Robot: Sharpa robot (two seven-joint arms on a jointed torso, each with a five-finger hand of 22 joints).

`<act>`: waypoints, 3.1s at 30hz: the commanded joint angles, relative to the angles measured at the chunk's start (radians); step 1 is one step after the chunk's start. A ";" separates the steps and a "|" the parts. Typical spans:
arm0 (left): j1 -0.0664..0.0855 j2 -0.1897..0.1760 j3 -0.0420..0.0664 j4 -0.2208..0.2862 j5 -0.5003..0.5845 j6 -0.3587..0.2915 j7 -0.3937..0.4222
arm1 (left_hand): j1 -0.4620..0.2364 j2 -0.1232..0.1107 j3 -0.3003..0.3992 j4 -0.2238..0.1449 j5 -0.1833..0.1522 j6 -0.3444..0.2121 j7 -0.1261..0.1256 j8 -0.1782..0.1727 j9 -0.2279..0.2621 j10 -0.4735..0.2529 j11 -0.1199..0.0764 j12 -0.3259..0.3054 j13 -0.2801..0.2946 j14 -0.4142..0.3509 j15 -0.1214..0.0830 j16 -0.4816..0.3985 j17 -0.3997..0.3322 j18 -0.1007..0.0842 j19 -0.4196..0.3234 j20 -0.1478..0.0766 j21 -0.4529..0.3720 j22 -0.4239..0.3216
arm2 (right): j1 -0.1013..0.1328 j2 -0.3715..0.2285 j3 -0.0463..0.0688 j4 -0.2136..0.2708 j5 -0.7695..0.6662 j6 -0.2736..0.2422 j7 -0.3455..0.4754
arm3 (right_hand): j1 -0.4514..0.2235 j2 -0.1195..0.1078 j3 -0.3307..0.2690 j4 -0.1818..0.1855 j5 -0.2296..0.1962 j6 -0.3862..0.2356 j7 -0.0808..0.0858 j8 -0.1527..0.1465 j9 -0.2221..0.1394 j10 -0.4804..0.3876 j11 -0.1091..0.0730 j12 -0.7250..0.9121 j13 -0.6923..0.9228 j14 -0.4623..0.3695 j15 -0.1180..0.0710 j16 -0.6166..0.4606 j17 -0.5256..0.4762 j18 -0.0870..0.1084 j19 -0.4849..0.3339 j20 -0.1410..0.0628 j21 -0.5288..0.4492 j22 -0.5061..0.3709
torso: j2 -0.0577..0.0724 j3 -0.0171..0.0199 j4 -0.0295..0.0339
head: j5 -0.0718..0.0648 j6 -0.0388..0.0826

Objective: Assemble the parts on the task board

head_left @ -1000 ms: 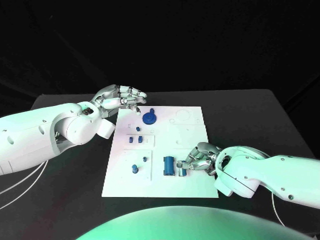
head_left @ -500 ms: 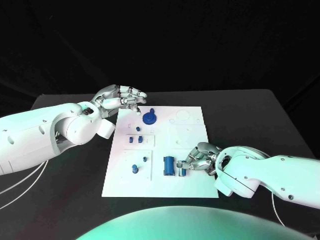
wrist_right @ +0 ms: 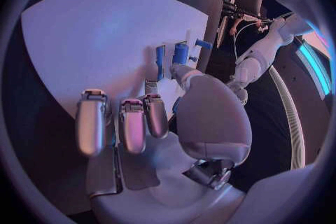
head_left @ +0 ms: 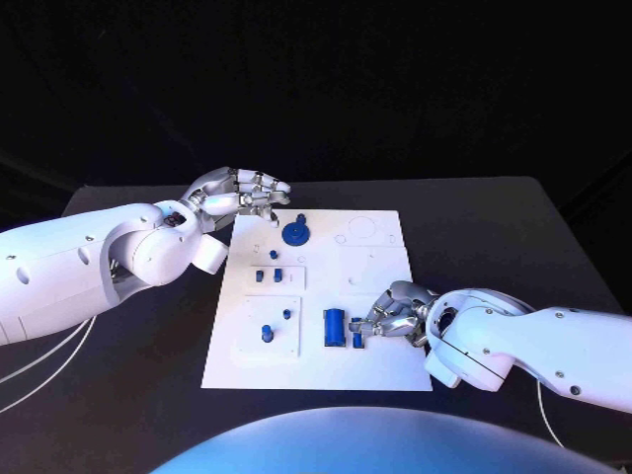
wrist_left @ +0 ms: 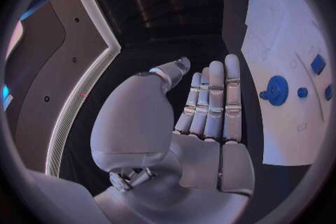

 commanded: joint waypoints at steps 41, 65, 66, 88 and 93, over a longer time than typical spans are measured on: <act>0.000 0.015 0.000 -0.047 0.091 -0.045 0.087 | -0.003 0.003 0.016 0.023 -0.003 -0.019 0.010 0.021 -0.008 -0.026 0.018 -0.016 -0.020 -0.143 0.032 -0.157 -0.078 0.006 -0.113 0.040 -0.142 -0.073 | 0.131 -0.100 0.000 -0.110 0.483 -0.015 0.735 | 0.304 0.037 -0.016 -0.093 -0.075 -0.232 0.110 -0.099 -0.048 -0.356 0.095 -0.851 -0.402 -0.200 0.084 -0.606 -0.562 0.134 -0.279 0.074 -1.011 -0.171 | -0.013 -0.0119 -0.0056 | 0.003 0.000; -0.028 0.123 0.005 -0.229 0.192 -0.147 0.169 | -0.584 0.194 -0.551 -0.030 -0.069 -0.795 -0.200 -0.452 -0.267 -0.915 -0.132 -0.543 -0.123 -0.992 -0.063 -1.048 -0.402 -0.170 -0.961 -0.147 -0.746 -0.532 | 0.154 0.116 0.037 -0.527 0.759 -0.047 0.939 | -0.315 0.239 -0.370 -0.289 -0.259 -1.124 -0.023 -0.391 -0.634 -1.467 0.046 -1.419 -1.308 -1.465 0.106 -1.546 -1.308 -0.046 -1.468 -0.009 -1.376 -1.307 | -0.043 -0.0106 0.0039 | 0.017 0.113; -0.031 0.122 0.007 -0.217 0.191 -0.168 0.172 | -0.623 0.194 -0.551 -0.030 -0.069 -0.795 -0.200 -0.452 -0.267 -0.915 -0.132 -0.543 -0.123 -0.992 -0.063 -1.048 -0.402 -0.170 -0.961 -0.147 -0.746 -0.532 | 0.144 0.114 0.047 -0.509 0.769 -0.068 0.947 | -0.355 0.239 -0.370 -0.289 -0.259 -1.124 -0.023 -0.391 -0.634 -1.467 0.046 -1.419 -1.308 -1.465 0.106 -1.546 -1.308 -0.046 -1.468 -0.009 -1.376 -1.307 | -0.045 -0.0089 0.0077 | 0.015 0.124; -0.111 0.106 0.055 0.074 0.184 -0.685 0.251 | -1.340 0.194 -0.551 -0.030 -0.069 -0.795 -0.200 -0.452 -0.267 -0.915 -0.132 -0.543 -0.123 -0.992 -0.063 -1.048 -0.402 -0.170 -0.961 -0.147 -0.746 -0.532 | 0.007 0.085 0.197 -0.243 0.916 -0.383 1.058 | -1.066 0.239 -0.370 -0.289 -0.259 -1.124 -0.023 -0.391 -0.634 -1.467 0.046 -1.419 -1.308 -1.465 0.106 -1.546 -1.308 -0.046 -1.468 -0.009 -1.376 -1.307 | -0.075 0.0139 0.0610 | -0.012 0.273; -0.113 0.106 0.056 0.082 0.183 -0.699 0.253 | -1.340 0.194 -0.551 -0.030 -0.069 -0.795 -0.200 -0.452 -0.267 -0.915 -0.132 -0.543 -0.123 -0.992 -0.063 -1.048 -0.402 -0.170 -0.961 -0.147 -0.746 -0.532 | 0.007 0.085 0.197 -0.243 0.916 -0.383 1.058 | -1.066 0.239 -0.370 -0.289 -0.259 -1.124 -0.023 -0.391 -0.634 -1.467 0.046 -1.419 -1.308 -1.465 0.106 -1.546 -1.308 -0.046 -1.468 -0.009 -1.376 -1.307 | -0.075 0.0139 0.0610 | -0.012 0.273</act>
